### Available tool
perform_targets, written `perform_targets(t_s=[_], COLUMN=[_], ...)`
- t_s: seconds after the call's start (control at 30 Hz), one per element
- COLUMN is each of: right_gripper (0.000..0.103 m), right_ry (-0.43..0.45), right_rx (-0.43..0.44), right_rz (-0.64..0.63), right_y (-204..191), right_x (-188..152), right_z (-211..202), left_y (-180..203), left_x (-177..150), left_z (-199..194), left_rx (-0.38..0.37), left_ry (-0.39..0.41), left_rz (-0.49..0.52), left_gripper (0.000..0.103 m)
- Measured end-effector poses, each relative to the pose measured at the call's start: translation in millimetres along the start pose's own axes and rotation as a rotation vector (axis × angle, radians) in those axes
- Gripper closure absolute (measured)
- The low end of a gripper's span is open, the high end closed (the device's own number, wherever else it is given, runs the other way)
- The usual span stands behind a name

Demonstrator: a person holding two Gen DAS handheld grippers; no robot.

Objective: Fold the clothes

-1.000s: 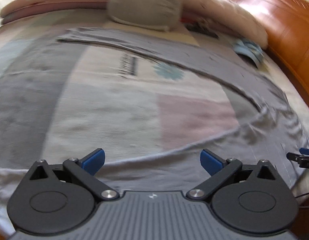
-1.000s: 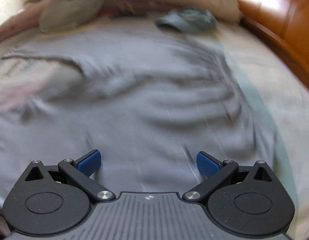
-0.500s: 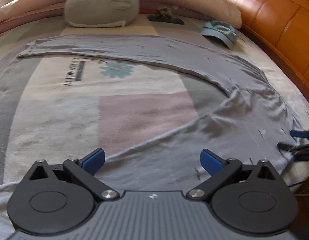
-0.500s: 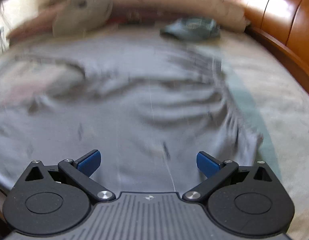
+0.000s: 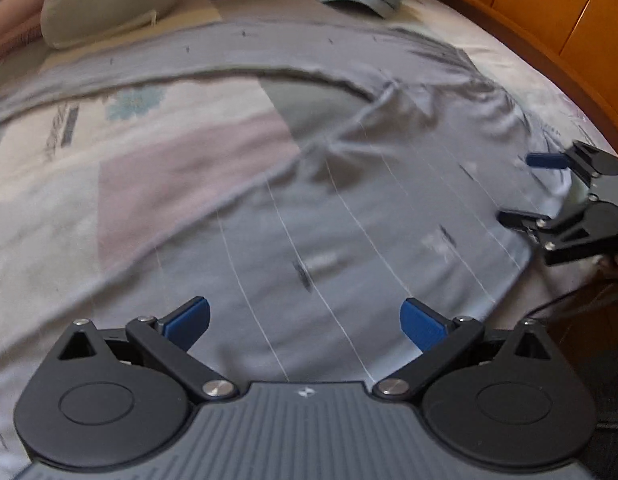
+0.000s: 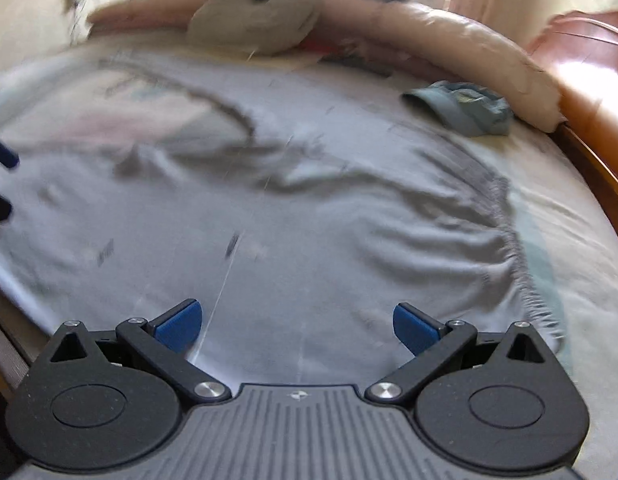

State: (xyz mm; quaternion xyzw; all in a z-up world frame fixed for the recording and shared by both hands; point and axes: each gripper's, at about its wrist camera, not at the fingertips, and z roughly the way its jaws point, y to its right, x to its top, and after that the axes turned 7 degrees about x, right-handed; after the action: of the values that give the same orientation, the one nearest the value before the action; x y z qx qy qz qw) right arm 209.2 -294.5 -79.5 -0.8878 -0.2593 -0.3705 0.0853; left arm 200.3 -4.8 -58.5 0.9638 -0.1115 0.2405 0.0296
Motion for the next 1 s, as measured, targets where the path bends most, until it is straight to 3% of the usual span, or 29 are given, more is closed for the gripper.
perform_targets(t_s=[0.1, 0.17, 0.27, 0.37, 0.63, 0.8, 0.93, 1.0], right_gripper=[0.0, 0.0, 0.0, 0.0, 0.0, 0.0, 0.0, 0.0], right_ry=[0.031, 0.038, 0.039, 0.031, 0.054, 0.078, 0.047, 0.029], right_rx=[0.053, 0.071, 0.079, 0.091, 0.097, 0.092, 0.094, 0.098], right_rz=[0.091, 0.099, 0.084, 0.082, 0.078, 0.085, 0.087, 0.084], right_y=[12, 15, 15, 17, 19, 19, 20, 20], right_x=[-9, -11, -11, -9, -12, -15, -10, -7], right_z=[-2, -3, -3, -1, 0, 0, 2, 3], left_y=[3, 6, 3, -16, -38, -58, -88, -102], left_x=[-23, -36, -42, -33, -60, -53, -47, -57], left_z=[0, -4, -12, -22, -20, -32, -37, -32], left_rx=[0.052, 0.087, 0.093, 0.111, 0.135, 0.201, 0.242, 0.263], left_ry=[0.002, -0.002, -0.036, 0.015, 0.049, 0.065, 0.126, 0.108], left_rz=[0.02, 0.078, 0.088, -0.017, -0.171, -0.261, -0.347, -0.399], left_gripper=[0.002, 0.001, 0.001, 0.001, 0.001, 0.001, 0.001, 0.001])
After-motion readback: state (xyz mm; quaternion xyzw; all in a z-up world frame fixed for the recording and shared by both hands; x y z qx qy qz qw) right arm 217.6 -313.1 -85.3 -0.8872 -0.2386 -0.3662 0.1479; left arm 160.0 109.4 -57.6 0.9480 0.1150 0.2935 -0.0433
